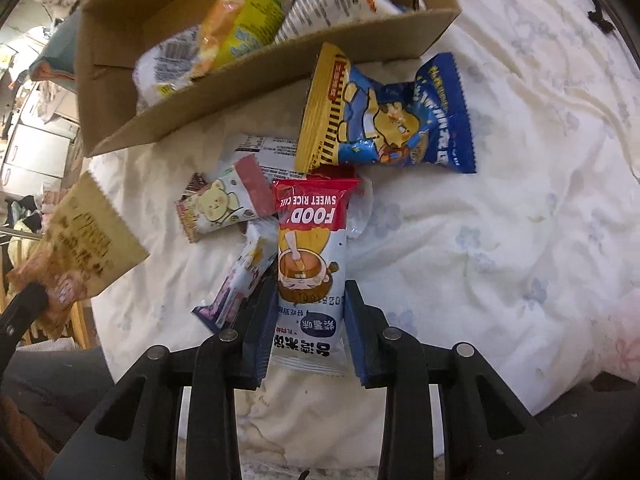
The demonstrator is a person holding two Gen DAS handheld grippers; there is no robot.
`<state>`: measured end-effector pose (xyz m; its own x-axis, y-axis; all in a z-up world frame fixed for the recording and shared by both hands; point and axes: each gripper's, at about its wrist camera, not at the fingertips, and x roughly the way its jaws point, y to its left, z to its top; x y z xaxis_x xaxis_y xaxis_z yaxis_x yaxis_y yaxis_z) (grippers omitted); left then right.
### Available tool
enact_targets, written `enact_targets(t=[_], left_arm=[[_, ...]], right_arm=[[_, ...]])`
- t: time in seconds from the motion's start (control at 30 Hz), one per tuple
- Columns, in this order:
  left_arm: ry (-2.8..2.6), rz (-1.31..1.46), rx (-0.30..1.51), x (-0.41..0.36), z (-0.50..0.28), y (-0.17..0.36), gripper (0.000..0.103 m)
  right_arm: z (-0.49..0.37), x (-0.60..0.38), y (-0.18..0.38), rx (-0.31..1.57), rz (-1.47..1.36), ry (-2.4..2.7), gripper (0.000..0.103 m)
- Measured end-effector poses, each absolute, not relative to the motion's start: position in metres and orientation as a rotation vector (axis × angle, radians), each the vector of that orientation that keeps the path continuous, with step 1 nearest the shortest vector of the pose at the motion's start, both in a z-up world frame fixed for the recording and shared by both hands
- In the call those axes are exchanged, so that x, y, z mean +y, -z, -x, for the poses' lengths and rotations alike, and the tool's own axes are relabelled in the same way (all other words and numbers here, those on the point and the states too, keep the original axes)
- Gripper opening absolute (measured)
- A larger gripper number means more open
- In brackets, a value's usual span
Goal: Organize snacks
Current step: 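Carry both packets over the cardboard box, lower them in and open both grippers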
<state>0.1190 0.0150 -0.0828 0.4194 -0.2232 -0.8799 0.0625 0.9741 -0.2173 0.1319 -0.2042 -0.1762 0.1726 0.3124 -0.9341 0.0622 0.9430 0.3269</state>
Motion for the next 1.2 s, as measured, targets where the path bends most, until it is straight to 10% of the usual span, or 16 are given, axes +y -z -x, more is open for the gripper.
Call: enact_targets(t=[1.2], left_arm=[[0.145, -0.045, 0.825, -0.008, -0.162, 0.002, 0.009]], right_arm=[[-0.181, -0.232, 0.030, 0.894, -0.226, -0.216, 0.034]])
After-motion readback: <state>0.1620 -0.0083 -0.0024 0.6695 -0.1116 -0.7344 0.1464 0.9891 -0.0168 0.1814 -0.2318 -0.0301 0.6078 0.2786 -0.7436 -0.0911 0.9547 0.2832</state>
